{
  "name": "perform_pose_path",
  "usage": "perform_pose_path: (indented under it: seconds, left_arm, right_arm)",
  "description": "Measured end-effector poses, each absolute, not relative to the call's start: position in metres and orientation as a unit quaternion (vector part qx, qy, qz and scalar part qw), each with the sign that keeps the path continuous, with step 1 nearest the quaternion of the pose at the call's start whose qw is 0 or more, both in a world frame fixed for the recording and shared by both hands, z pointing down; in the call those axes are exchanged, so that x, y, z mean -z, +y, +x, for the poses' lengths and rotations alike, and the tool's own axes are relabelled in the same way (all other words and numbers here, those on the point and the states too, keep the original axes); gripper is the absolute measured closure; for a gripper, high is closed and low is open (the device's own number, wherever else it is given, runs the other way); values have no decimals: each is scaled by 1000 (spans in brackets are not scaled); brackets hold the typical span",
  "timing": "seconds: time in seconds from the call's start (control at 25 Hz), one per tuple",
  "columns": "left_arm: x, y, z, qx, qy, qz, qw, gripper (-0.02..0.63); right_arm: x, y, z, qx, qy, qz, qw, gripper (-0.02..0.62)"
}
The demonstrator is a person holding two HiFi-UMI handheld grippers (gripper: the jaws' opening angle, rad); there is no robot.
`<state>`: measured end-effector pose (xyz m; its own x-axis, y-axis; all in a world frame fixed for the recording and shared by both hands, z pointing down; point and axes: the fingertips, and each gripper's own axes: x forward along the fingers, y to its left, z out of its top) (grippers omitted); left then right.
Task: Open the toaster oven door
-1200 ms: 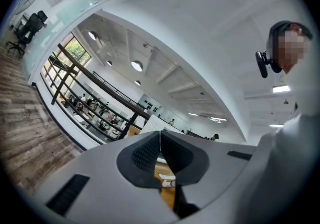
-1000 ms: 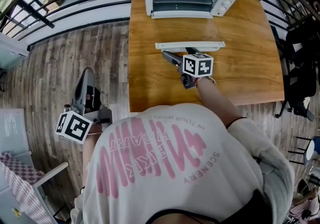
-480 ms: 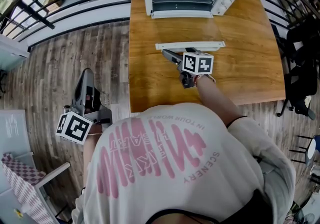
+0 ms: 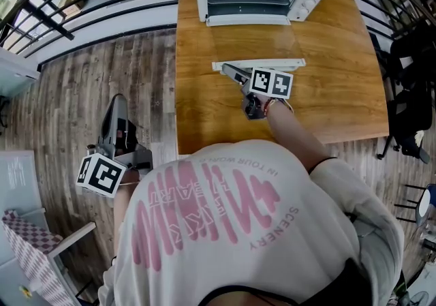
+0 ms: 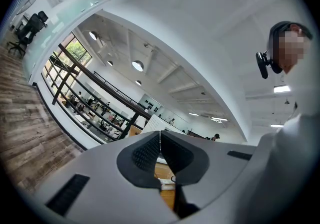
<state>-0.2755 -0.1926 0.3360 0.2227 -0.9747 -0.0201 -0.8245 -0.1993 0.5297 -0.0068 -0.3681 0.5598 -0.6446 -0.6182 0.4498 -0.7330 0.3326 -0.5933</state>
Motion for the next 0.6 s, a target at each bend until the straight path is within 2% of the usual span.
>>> perform_pose_path:
  seconds: [0.6]
  left_arm:
    - [-341,-195,-279,180,-601,749,215,584]
  right_arm:
    - [-562,-374,-4,-431,-787,437,56,51]
